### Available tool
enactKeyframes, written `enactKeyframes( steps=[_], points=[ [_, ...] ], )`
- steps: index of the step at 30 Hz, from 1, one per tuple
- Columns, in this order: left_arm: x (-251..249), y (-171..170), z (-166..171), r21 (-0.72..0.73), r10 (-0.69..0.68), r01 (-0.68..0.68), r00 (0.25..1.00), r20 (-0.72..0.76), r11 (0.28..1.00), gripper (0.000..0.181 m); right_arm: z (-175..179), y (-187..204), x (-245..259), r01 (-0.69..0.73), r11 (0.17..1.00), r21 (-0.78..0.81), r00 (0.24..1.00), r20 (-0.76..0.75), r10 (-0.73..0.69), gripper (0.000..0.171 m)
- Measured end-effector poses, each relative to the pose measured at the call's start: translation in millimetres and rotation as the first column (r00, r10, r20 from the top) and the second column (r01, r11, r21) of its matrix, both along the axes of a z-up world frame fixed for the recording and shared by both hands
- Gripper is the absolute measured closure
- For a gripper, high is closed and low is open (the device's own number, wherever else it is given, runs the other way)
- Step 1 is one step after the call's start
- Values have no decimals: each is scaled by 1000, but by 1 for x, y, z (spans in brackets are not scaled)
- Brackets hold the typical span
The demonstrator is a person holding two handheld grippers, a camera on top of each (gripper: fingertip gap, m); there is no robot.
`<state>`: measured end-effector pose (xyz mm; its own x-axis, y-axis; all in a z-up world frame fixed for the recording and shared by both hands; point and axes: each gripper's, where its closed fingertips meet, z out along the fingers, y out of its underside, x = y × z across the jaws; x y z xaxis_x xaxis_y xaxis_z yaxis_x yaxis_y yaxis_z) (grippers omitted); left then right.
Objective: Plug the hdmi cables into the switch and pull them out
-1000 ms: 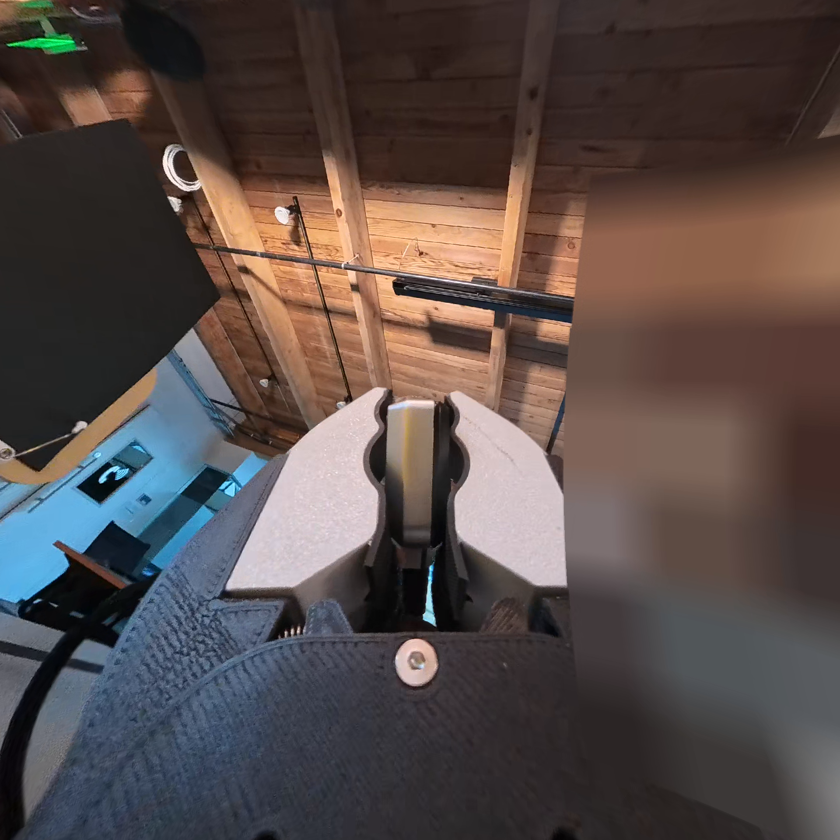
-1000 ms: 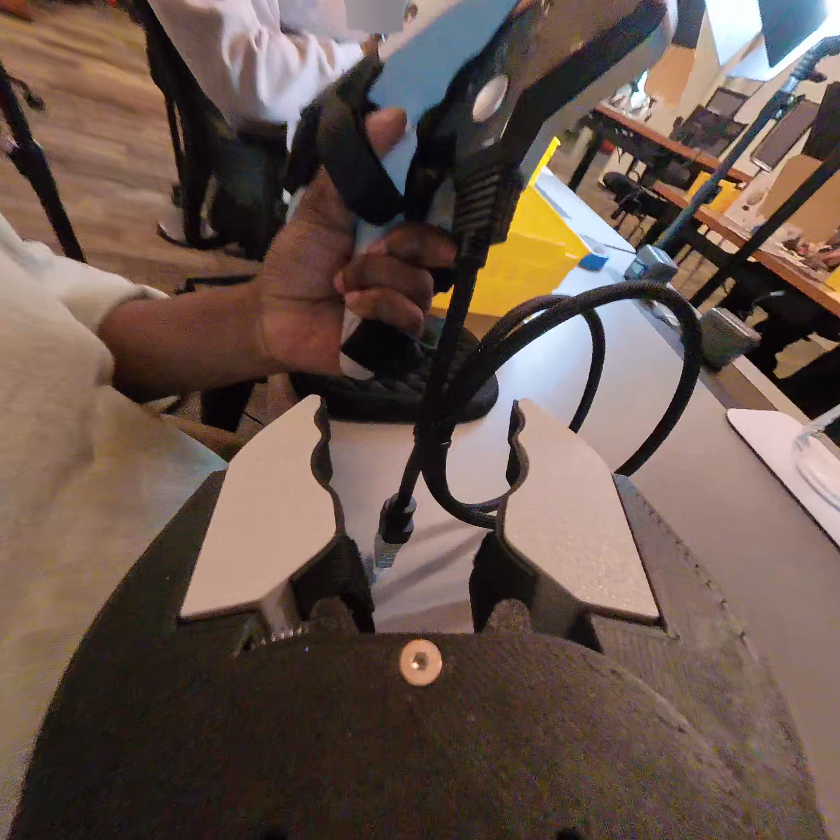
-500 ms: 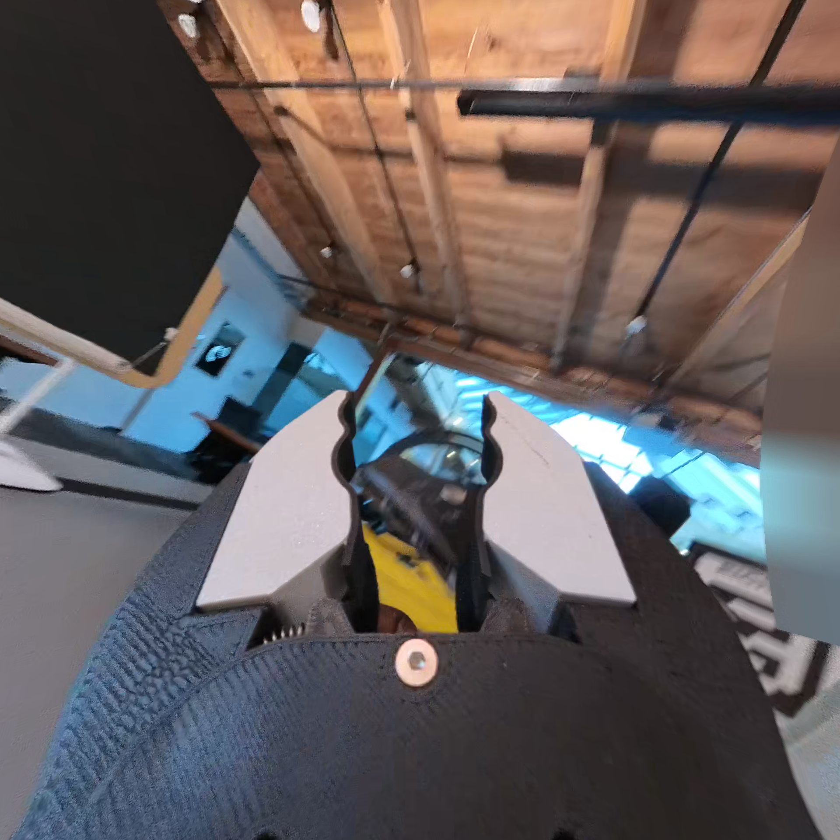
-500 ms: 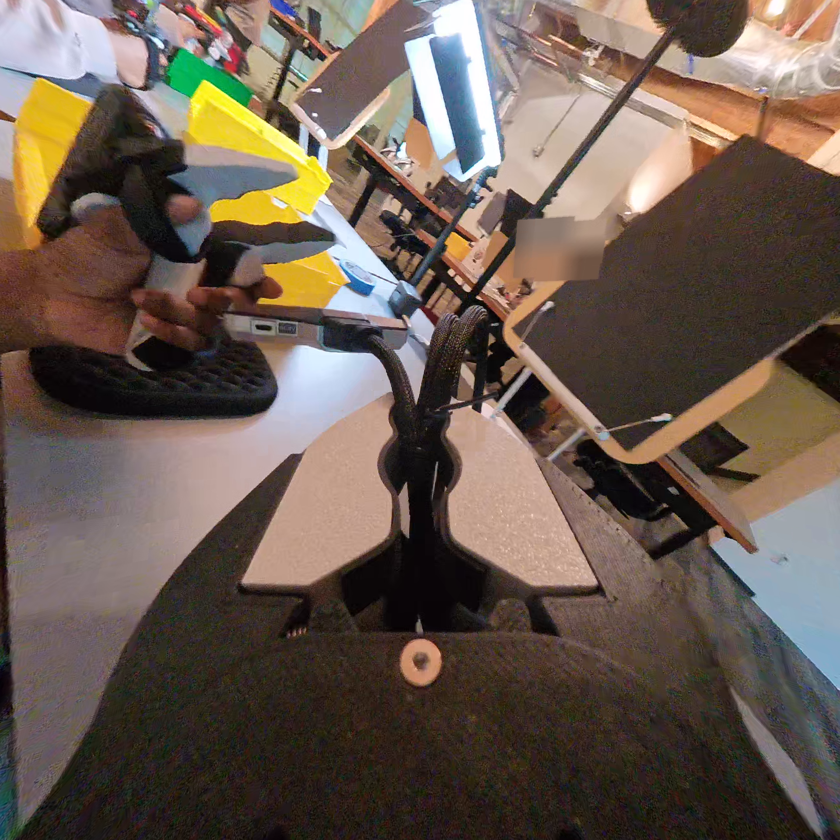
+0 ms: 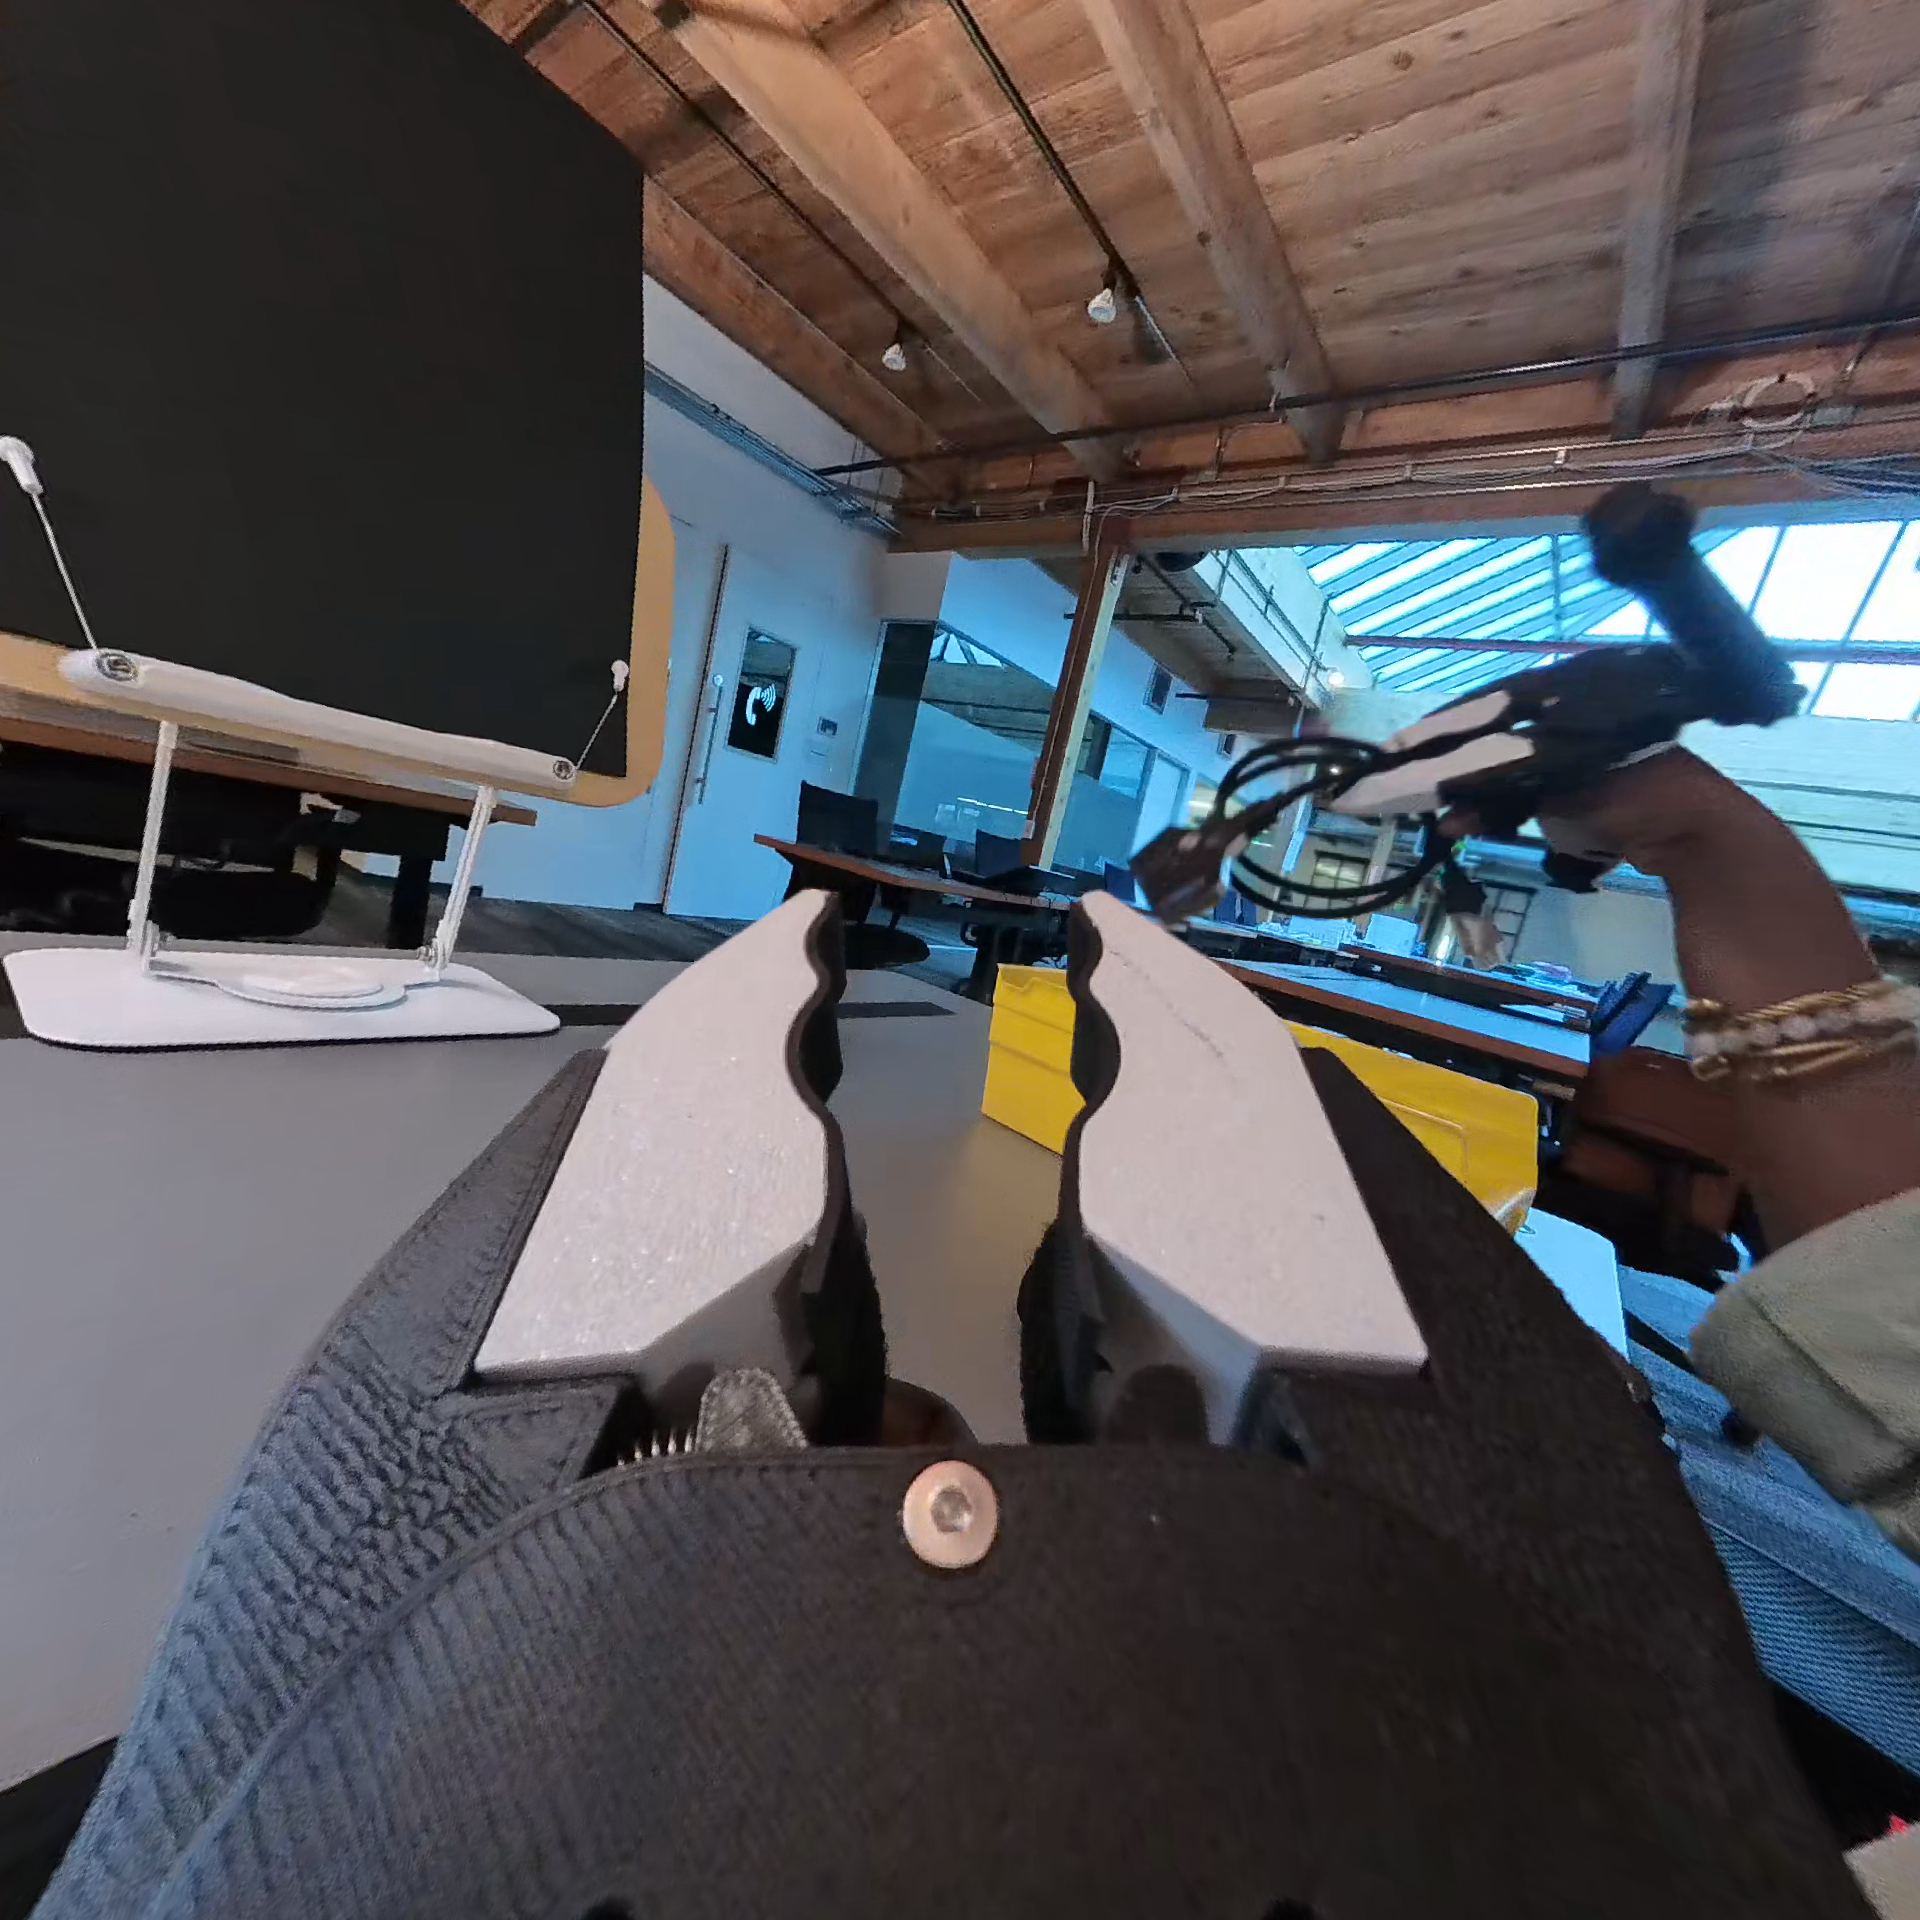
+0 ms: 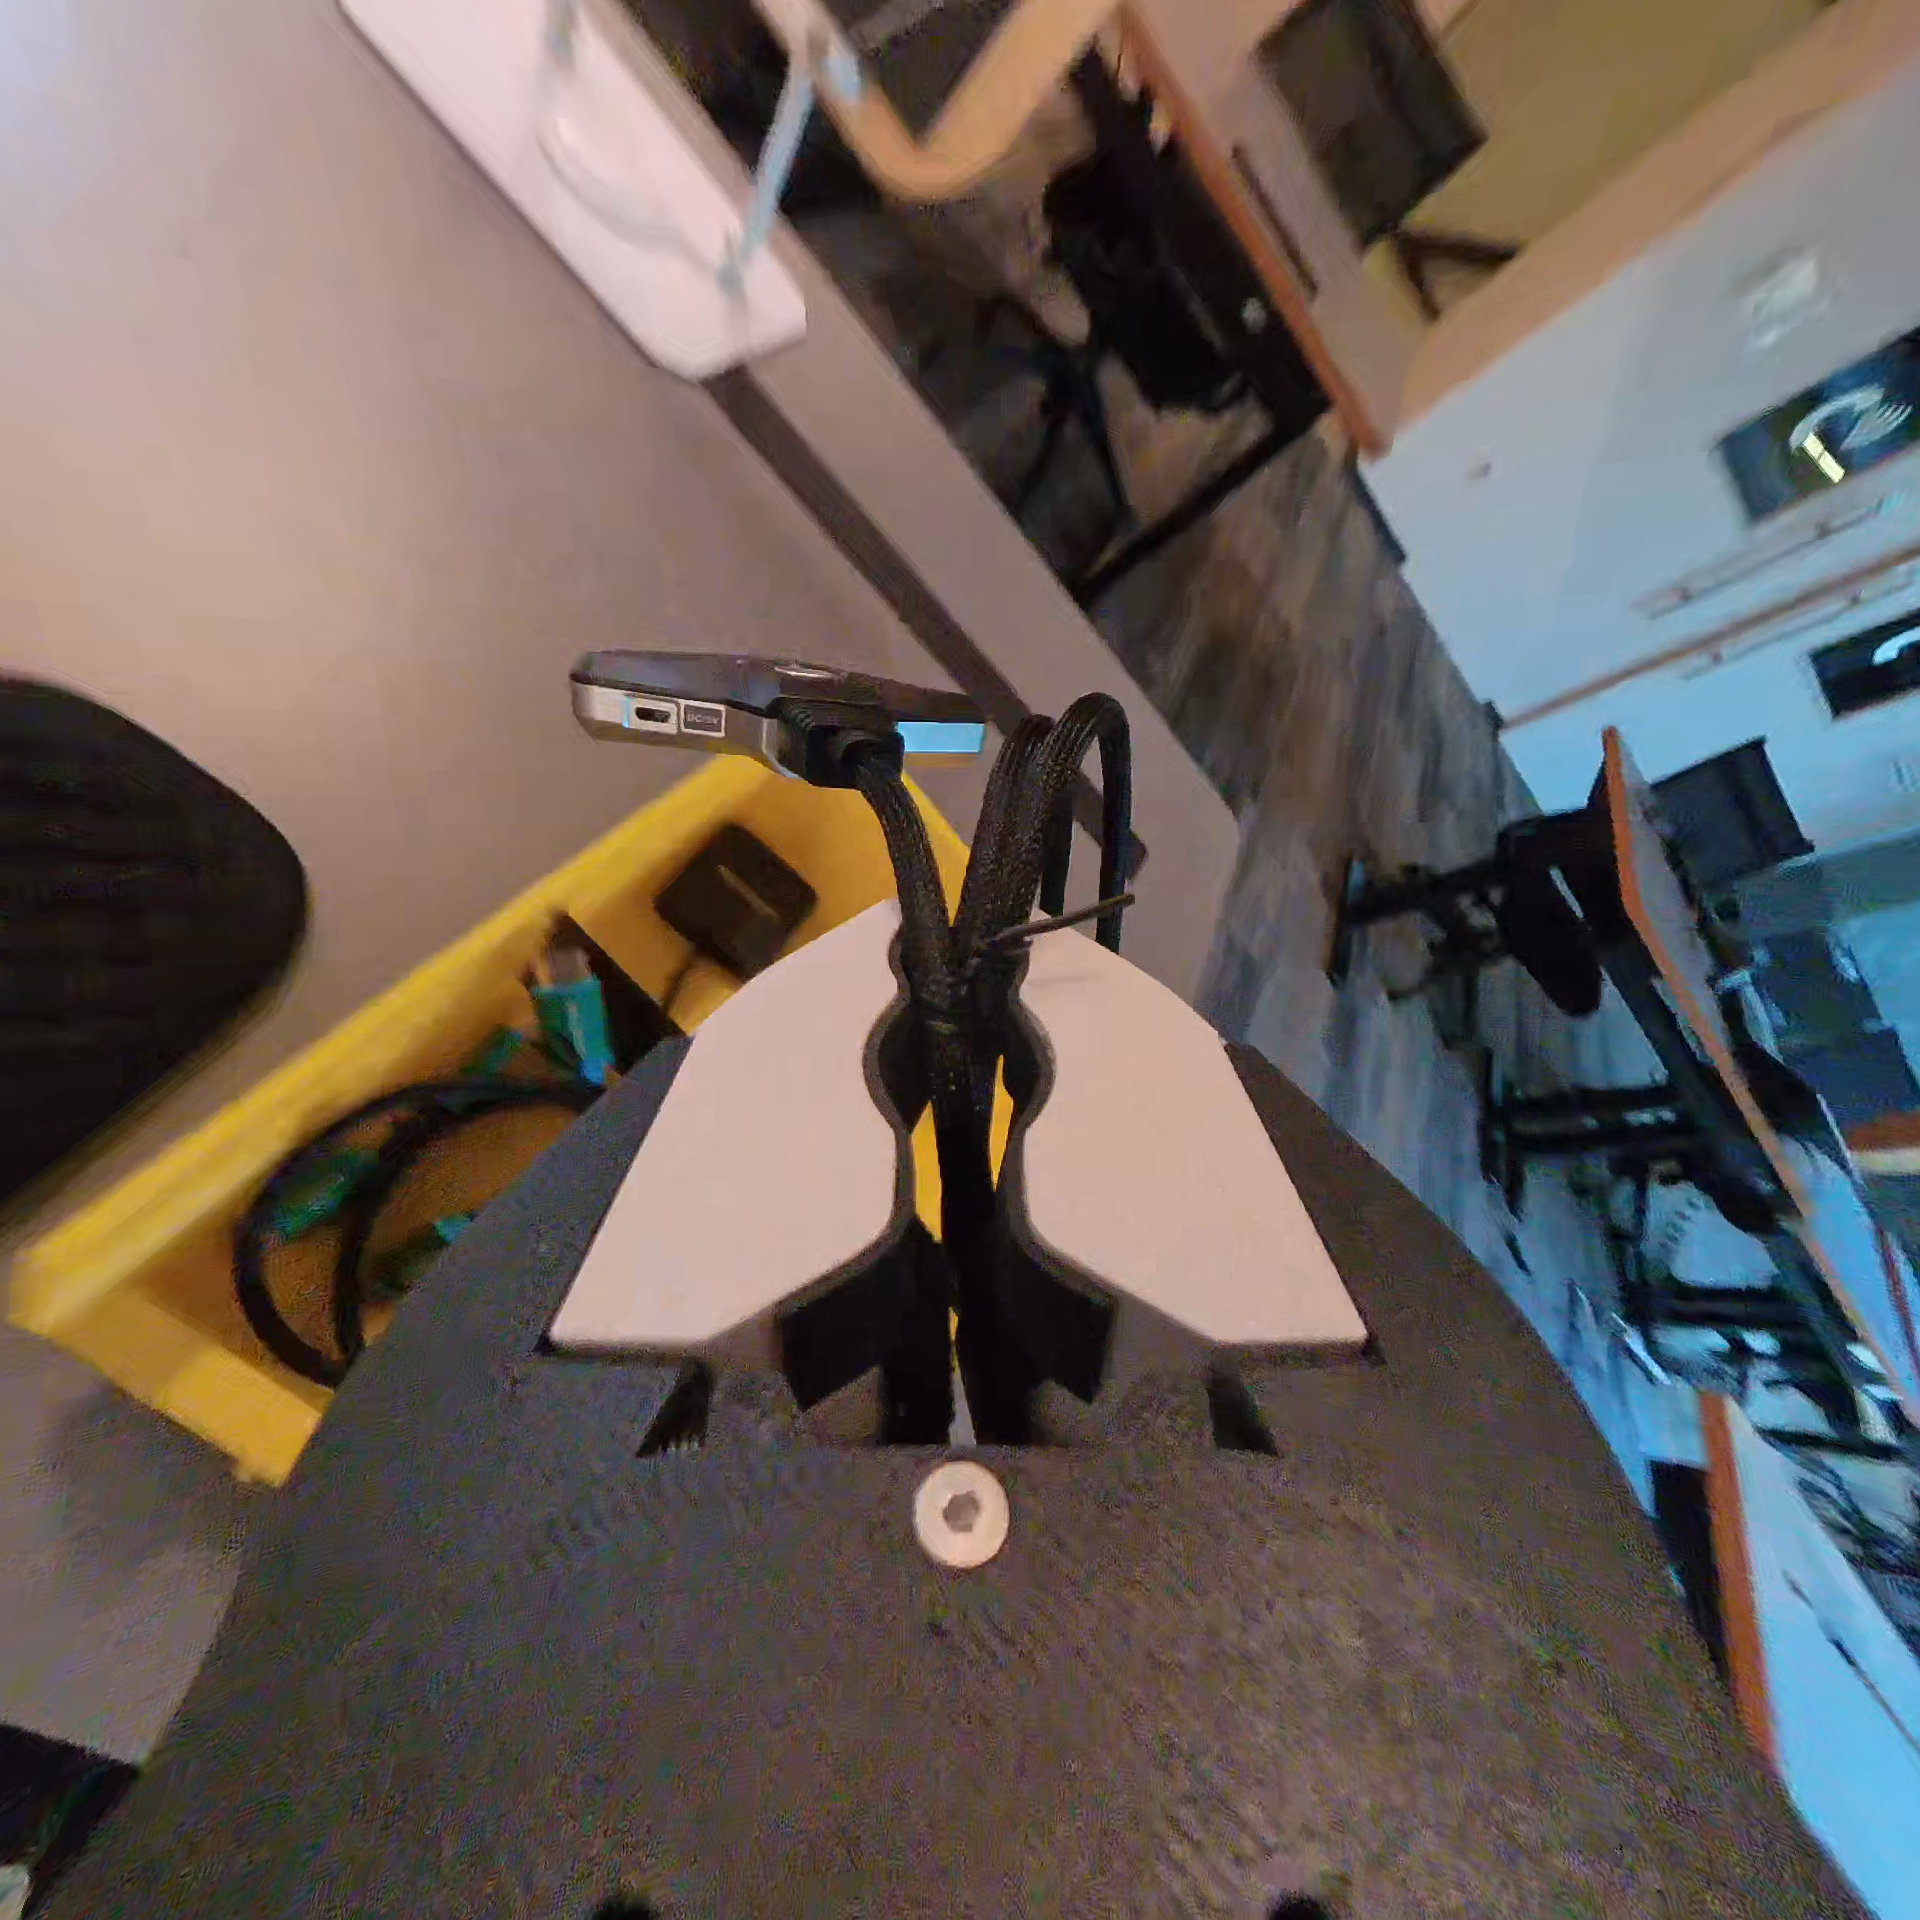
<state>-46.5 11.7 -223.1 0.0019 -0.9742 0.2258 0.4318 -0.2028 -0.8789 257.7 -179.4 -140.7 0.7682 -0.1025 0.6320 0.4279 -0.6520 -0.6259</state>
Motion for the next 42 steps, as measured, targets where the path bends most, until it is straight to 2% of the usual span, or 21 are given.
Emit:
enactKeyframes(
  steps=[4,8,11,14,18,21,23,26,29,30,32,35,38,40,42],
  points=[
    [-1,4,-1,1,23,-23,1000,-3,1000,142,-36,1,44,67,935,-347,998,32,-60,159],
    [0,3,-2,5,20,-20,1000,-7,1000,142,-77,10,57,-64,771,-633,997,-82,15,158],
    [-1,2,0,12,16,-16,1000,7,1000,143,-105,22,58,-211,630,-747,977,-161,137,158],
    [-2,4,0,6,19,-19,1000,9,1000,143,-122,39,72,-234,577,-783,965,-113,238,158],
    [-2,4,0,10,22,-22,1000,9,1000,143,-133,53,90,-211,621,-755,961,-45,271,151],
    [-2,1,1,24,19,-19,1000,13,1000,143,-149,38,100,-177,605,-776,974,-51,220,140],
    [-2,1,1,28,23,-24,1000,10,999,143,-155,33,99,-192,638,-746,976,-78,202,132],
    [-1,1,0,35,27,-27,1000,3,999,143,-143,33,90,-217,756,-618,975,-105,193,114],
    [0,0,0,54,40,-40,999,-8,998,143,-98,28,87,-84,919,-384,996,-24,81,82],
    [1,0,-1,60,43,-43,999,-12,997,143,-83,23,79,-44,958,-285,999,-22,39,76],
    [2,-3,-2,69,44,-43,999,-18,997,143,-61,11,46,-34,995,-93,998,-61,29,74],
    [3,-5,-2,84,48,-46,999,-24,995,143,-57,-7,-31,-173,978,116,971,-144,189,86],
    [3,-7,-2,112,65,-60,997,-36,992,143,-94,-32,-92,-218,968,120,906,-343,247,96],
    [5,-9,-2,128,72,-66,996,-43,990,144,-127,-43,-115,-180,980,80,866,-459,196,95],
    [7,-11,-2,140,76,-68,996,-50,988,144,-158,-43,-123,-145,989,8,851,-509,129,96]
  ],
)
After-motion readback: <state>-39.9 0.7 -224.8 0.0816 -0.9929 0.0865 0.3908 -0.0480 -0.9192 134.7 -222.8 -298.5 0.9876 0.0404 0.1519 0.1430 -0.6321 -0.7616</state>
